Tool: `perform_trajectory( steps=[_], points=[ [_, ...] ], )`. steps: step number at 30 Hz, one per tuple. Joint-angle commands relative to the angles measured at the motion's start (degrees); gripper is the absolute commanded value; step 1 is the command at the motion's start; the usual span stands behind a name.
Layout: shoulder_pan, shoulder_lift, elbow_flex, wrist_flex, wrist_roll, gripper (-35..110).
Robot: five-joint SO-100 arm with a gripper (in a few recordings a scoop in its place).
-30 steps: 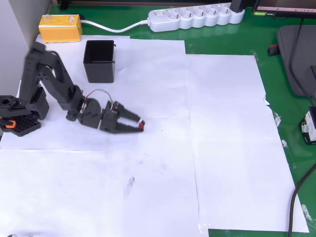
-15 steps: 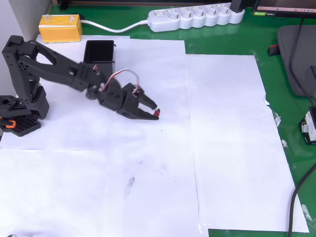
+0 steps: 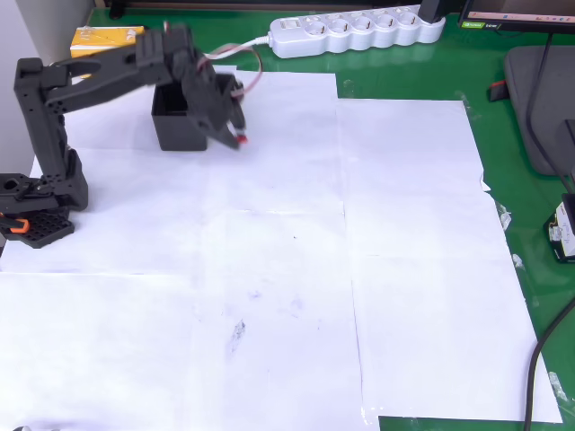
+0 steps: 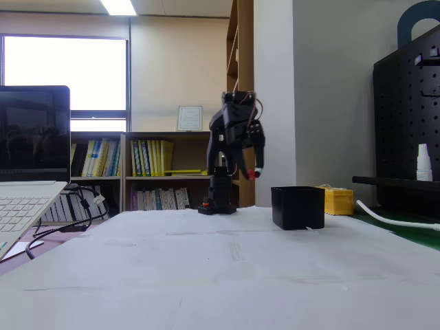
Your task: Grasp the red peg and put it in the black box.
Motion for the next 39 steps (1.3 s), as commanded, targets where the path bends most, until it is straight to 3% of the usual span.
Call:
perform_trajectory(
  steps=[1,9,20,24,29,39],
  points=[
    [-7.4,0.9,6.7,6.2,3.8,0],
    [-19.2,4.1,12.1,9.8,12.1,0],
    [-25.8,10.5,14.0,10.5,16.3,0],
    [-26.7,10.5,11.3,10.2,16.6,8],
    [-25.7,9.7,9.5,9.3,16.7,29],
    [-23.5,4.3,4.2,7.7,15.0,31]
  ],
)
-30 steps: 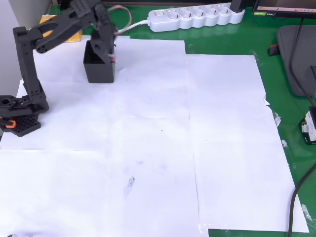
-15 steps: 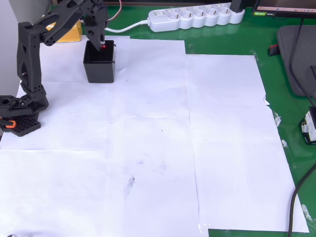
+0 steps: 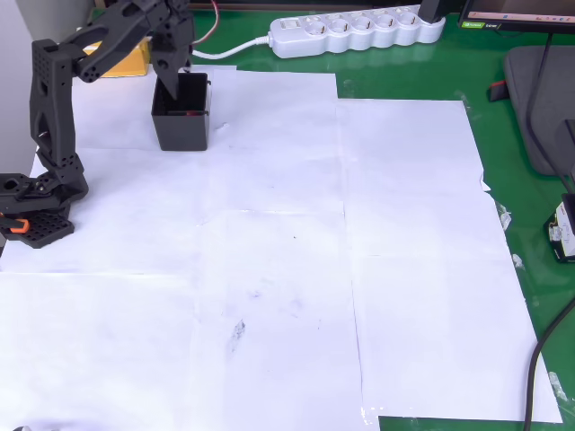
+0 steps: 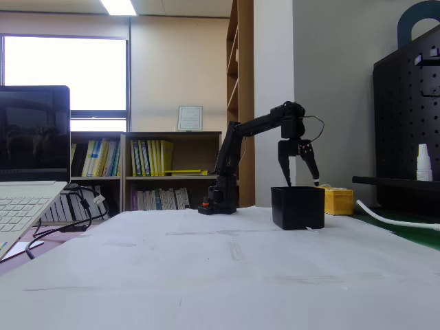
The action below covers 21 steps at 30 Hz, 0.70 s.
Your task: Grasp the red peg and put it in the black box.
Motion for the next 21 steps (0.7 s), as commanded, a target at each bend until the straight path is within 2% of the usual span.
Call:
perform_trajectory(
  steps=[1,8,11,15,21],
  points=[
    [0.4,-7.1,-0.6,0.1,-1.6,32],
    [1.8,-11.0,-0.5,1.8,-2.9,29],
    [2.2,-12.4,0.4,2.1,-2.1,1],
    [4.1,-15.5,0.5,3.8,-2.4,0],
    [11.9,-25.9,-9.6,4.3,-10.7,0]
  ],
)
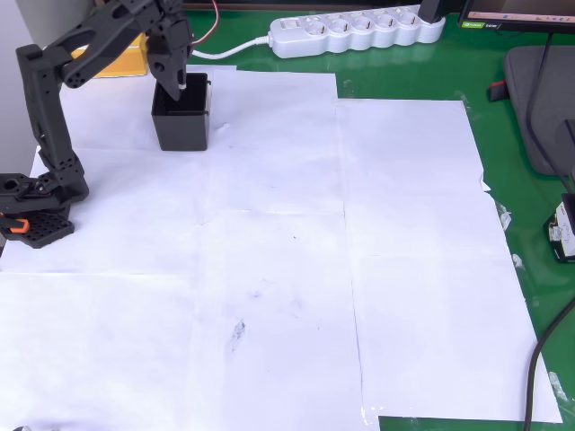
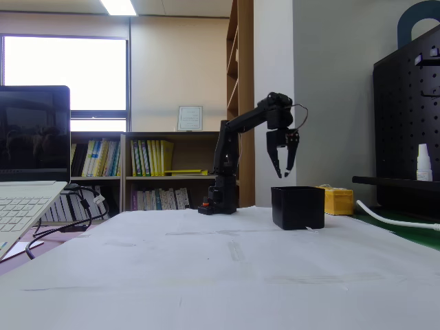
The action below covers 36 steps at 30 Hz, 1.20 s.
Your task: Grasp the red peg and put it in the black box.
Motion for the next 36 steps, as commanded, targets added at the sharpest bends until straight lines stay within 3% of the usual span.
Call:
perform_trajectory(
  steps=[1,5,9,13,17,28,36],
  points=[
    [5.0,-12.1,-4.6,2.2,-6.3,0],
    [14.8,-21.8,-20.2,-4.2,-16.6,0],
    [22.7,-37.2,-46.3,-20.0,-26.8,0],
    [24.9,-47.6,-69.6,-34.5,-32.3,0],
    [26.5,-54.4,-83.5,-42.8,-36.2,0],
    [29.8,-86.0,-111.7,-44.4,-45.1,0],
    [30.6,-103.3,-117.6,-35.3,-45.1,0]
  ],
)
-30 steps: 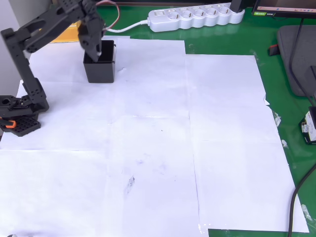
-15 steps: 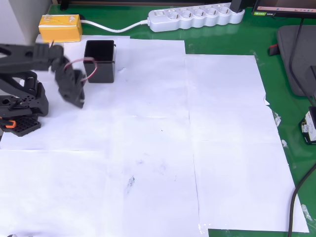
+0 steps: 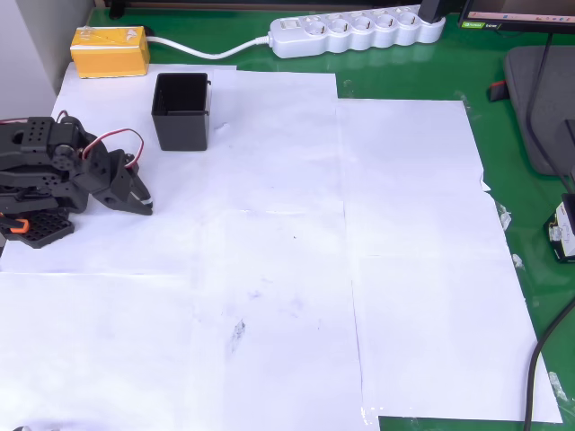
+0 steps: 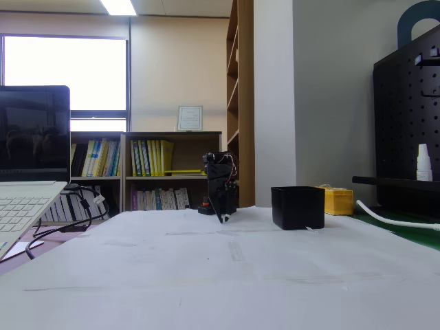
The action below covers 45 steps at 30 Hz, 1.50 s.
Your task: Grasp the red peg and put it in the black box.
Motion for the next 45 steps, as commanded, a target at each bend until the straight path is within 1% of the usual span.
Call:
perform_trajectory(
  steps=[1,2,6,10,12,13,45],
  points=[
    [0.4,-7.1,-4.7,7.1,-1.9,0],
    [0.5,-8.0,-4.7,10.2,-3.5,0],
    [0.4,-12.0,-4.7,19.8,-3.4,0],
    [0.4,-12.0,-4.7,19.4,-2.4,0],
    [0.4,-12.0,-4.7,19.3,-2.6,2],
    [0.4,-12.0,-4.7,19.2,-3.3,0],
    [0.4,-12.0,-4.7,20.0,-2.3,1]
  ],
)
